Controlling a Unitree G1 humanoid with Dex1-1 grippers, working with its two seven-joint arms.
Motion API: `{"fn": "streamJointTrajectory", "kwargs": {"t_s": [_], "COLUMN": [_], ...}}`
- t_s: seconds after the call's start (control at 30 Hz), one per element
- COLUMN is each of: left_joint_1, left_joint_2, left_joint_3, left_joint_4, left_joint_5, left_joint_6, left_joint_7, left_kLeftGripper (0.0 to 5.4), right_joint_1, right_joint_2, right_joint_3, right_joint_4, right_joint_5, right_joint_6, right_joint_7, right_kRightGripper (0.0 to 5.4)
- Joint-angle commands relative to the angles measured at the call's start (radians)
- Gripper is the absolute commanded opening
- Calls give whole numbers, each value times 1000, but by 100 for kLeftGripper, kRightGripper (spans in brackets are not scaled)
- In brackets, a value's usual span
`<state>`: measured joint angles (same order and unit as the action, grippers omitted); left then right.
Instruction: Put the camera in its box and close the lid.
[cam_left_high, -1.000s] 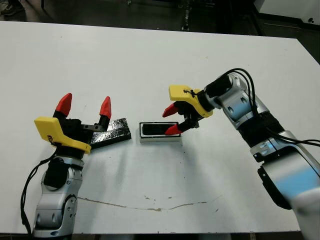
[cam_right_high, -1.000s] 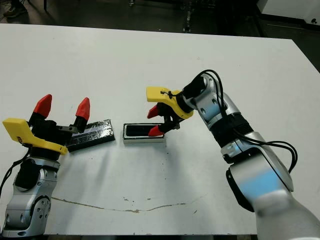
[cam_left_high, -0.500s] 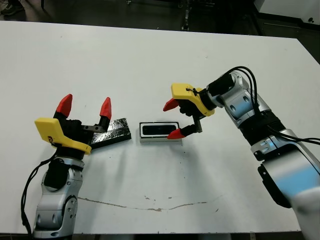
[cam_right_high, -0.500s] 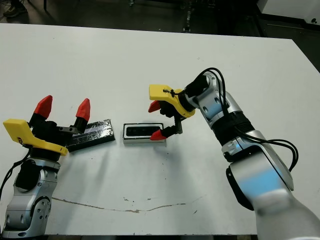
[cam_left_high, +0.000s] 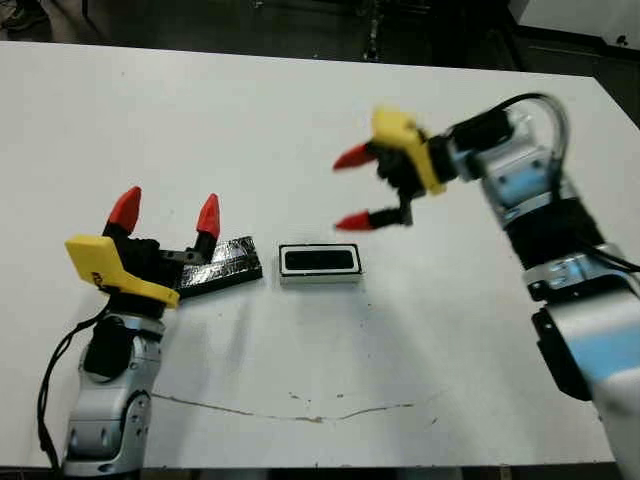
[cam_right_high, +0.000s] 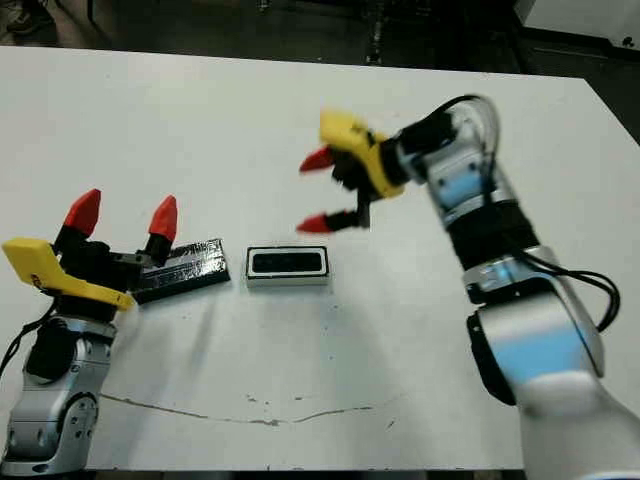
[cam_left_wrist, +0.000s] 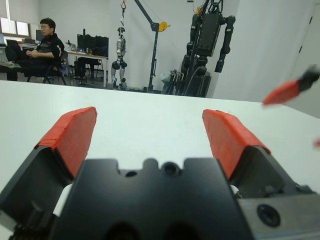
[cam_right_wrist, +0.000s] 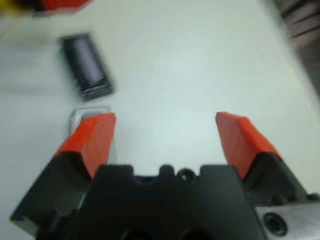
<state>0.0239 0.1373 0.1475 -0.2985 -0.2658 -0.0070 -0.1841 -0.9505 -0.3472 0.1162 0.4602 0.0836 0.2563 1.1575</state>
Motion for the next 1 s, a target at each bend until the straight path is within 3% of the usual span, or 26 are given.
{"fn": "streamJointTrajectory", "kwargs": {"t_s": [0.03, 0.2, 0.37, 0.6, 0.9, 1.0], "left_joint_1": [-24, -57, -98, -162, -313, -405], "left_joint_2": [71, 155, 258, 396, 595, 632], "left_joint_3": [25, 62, 83, 100, 63, 19], "left_joint_4": [-26, -46, -38, -21, 49, 129], "left_joint_5": [15, -34, -88, -191, -312, -318], "left_joint_6": [33, 96, 152, 251, 514, 561], "left_joint_7": [-23, -75, -185, -359, -575, -664], "left_kLeftGripper": [540, 540, 540, 540, 540, 540], "right_joint_1": [142, 337, 541, 788, 948, 973], "right_joint_2": [-11, 3, 30, 111, 155, 156], "right_joint_3": [-94, -189, -246, -312, -326, -321], "right_joint_4": [-135, -340, -528, -762, -863, -867], "right_joint_5": [60, 140, 158, 203, 252, 263], "right_joint_6": [56, 129, 84, 106, 84, 76], "right_joint_7": [-131, -293, -457, -677, -786, -793], "right_kRightGripper": [445, 362, 273, 157, 2, 2]}}
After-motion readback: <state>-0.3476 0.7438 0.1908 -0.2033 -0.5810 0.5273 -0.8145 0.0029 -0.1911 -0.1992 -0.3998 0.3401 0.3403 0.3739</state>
